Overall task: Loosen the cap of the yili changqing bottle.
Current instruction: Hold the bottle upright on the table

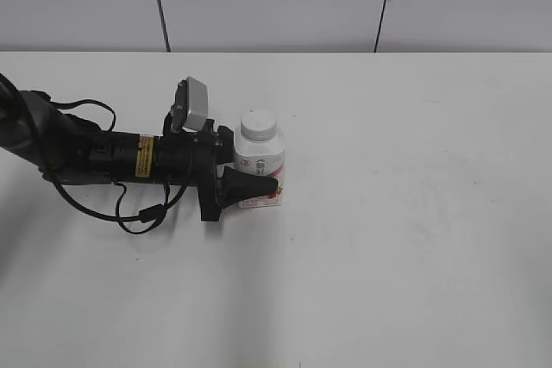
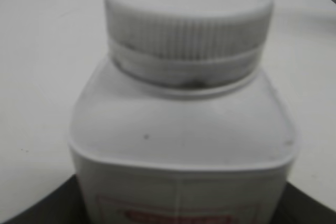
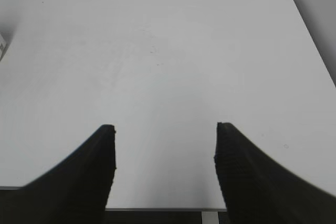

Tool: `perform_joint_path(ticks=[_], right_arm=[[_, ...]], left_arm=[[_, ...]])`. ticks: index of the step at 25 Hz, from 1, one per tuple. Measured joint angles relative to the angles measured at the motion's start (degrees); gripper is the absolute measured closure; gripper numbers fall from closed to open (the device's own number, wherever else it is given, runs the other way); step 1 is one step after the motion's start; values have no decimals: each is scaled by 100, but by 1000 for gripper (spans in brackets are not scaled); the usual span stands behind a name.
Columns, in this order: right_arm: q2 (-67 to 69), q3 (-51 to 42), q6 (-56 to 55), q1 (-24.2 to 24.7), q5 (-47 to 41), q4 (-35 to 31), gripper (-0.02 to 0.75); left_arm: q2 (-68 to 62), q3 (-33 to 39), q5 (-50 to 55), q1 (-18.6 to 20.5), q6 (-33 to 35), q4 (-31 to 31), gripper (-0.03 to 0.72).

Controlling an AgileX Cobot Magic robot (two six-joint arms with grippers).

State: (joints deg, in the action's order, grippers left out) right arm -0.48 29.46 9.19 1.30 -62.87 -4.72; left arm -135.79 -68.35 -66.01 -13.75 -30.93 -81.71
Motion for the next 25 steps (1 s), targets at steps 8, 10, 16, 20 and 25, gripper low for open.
perform_joint_path(ticks=[8,10,16,20,25], right_arm=[[0,0,0,0,0,0,258],[0,0,0,0,0,0,258],[0,0,0,0,0,0,258],[0,0,0,0,0,0,258],[0,0,0,0,0,0,258]], left_arm=[[0,0,0,0,6,-5,270],[0,0,0,0,6,-5,270],[0,0,0,0,6,-5,270],[0,0,0,0,6,-5,270],[0,0,0,0,6,-5,270]])
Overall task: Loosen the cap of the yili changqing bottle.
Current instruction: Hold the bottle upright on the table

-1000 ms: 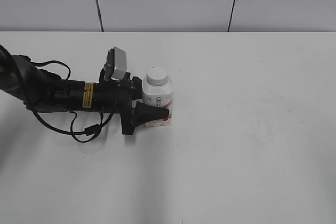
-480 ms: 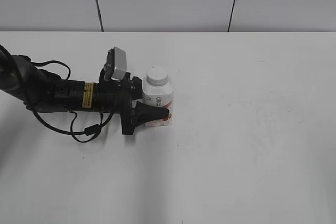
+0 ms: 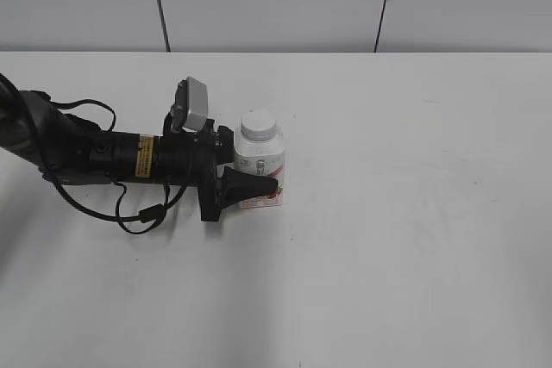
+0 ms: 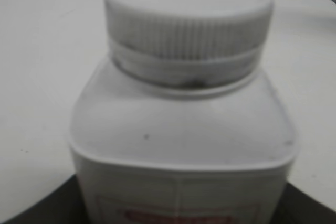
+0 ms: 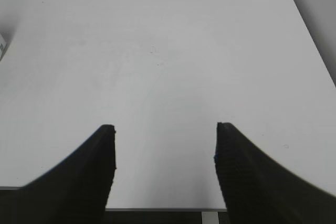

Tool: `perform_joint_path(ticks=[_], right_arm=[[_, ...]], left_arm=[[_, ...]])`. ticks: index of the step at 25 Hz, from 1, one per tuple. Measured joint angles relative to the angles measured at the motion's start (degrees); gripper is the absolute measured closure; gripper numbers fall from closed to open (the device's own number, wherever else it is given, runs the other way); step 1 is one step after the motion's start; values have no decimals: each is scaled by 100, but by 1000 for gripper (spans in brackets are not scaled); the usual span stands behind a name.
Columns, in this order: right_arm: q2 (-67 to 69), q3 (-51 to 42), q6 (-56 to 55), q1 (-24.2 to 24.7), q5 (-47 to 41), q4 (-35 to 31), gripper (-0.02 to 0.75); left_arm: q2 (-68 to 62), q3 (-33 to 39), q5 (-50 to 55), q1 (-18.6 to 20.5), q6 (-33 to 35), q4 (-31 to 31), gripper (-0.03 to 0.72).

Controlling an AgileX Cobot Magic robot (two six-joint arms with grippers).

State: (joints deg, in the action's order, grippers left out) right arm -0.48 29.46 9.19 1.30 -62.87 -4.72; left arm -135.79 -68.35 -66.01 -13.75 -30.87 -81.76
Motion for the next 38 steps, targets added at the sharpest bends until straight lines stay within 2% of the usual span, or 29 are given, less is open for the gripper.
perform_joint_path(ticks=[30,38], right_arm=[[0,0,0,0,0,-16,258],[308,6,16,0,117,-713,258]], left_arm=[[-23,0,-121,-5,1,-65,273],[-23,0,-121,-116,1,-79,273]])
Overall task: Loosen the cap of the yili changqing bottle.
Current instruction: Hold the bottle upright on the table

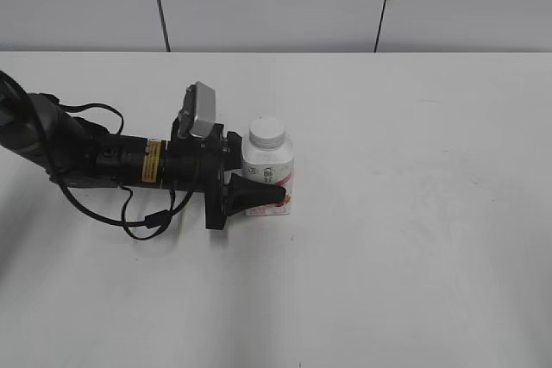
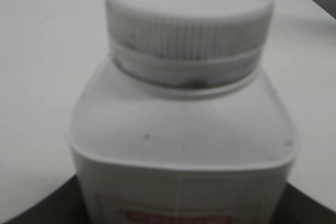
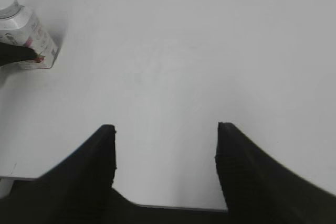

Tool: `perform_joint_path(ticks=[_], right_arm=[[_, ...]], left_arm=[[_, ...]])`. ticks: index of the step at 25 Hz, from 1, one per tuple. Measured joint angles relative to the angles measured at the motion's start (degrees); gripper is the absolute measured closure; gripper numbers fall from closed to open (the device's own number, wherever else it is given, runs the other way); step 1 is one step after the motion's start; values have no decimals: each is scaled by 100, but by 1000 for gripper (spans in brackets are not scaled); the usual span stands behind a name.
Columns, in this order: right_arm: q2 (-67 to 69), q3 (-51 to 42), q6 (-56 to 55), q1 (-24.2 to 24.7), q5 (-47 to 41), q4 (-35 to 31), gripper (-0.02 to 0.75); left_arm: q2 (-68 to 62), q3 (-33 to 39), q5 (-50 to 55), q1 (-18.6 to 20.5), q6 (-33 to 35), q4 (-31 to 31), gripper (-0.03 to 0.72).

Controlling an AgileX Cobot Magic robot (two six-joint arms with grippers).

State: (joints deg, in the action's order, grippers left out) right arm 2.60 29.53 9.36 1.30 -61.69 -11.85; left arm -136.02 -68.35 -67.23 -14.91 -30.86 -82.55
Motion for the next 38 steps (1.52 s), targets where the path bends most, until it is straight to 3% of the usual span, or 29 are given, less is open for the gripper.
perform_joint_path(ticks=[7,14,20,23,28,38], right_arm=[[1432,229,6,0,102,-406,258],[3628,1626,-255,0,-59,-1004,258],[5565,2802,-629,-65,-527,-1112,258],[6319,3405,-1042,-472,-716,-943,258],[7439,4385,-2195,-1693,-766,-210,258],[9447,6033,-3338,-2582,-778,-57,269]], left_arm=[[0,0,0,-65,0,-11,273],[0,0,0,-70,0,-11,273],[0,0,-5,-70,0,8,273],[0,0,-5,-70,0,14,273],[0,0,-5,-70,0,115,273],[0,0,-5,-70,0,309,273]])
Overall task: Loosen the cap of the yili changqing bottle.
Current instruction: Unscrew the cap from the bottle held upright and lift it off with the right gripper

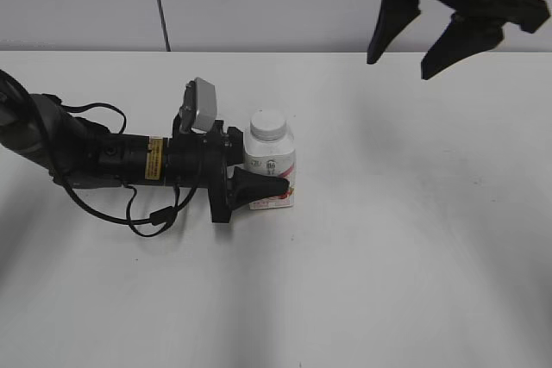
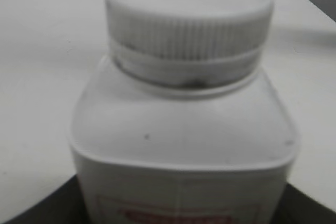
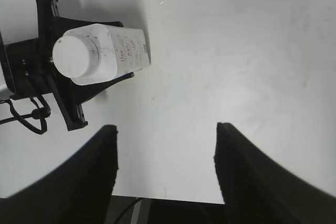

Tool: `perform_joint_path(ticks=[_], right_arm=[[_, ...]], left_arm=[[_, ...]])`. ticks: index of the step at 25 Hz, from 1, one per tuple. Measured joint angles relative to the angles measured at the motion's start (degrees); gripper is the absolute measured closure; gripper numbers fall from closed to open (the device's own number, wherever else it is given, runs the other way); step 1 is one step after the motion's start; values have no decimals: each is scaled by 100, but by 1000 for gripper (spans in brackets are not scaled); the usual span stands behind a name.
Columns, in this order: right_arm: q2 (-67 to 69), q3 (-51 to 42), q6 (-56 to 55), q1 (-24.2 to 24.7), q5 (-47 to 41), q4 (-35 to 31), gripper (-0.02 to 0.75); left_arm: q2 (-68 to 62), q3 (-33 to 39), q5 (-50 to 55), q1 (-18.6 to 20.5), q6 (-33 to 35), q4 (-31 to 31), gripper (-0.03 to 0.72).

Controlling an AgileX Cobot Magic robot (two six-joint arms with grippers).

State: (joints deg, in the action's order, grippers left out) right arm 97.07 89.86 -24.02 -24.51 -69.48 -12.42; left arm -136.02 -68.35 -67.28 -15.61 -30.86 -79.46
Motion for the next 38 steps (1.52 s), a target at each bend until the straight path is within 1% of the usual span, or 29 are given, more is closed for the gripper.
perform_joint_path(ticks=[3,10,16,22,28,33,38], right_arm=[[527,369,-102,-147,-6,-17,286],[1515,1084,-252,-424,-18,-137,290],[2155,1698,-310,-691,-22,-248,290],[2525,2092,-323,-825,-22,-285,290],[2744,2278,-323,-909,-22,-218,290],[2765,2291,-332,-921,-22,152,290],[2778,2291,-343,-921,-22,169,290]], left_arm=[[0,0,18,0,-13,13,273],[0,0,96,0,-39,26,273],[0,0,126,0,-41,14,273],[0,0,171,-30,-41,22,273],[0,0,206,-153,-41,71,273],[0,0,221,-164,-41,71,273],[0,0,233,-164,-41,71,273]])
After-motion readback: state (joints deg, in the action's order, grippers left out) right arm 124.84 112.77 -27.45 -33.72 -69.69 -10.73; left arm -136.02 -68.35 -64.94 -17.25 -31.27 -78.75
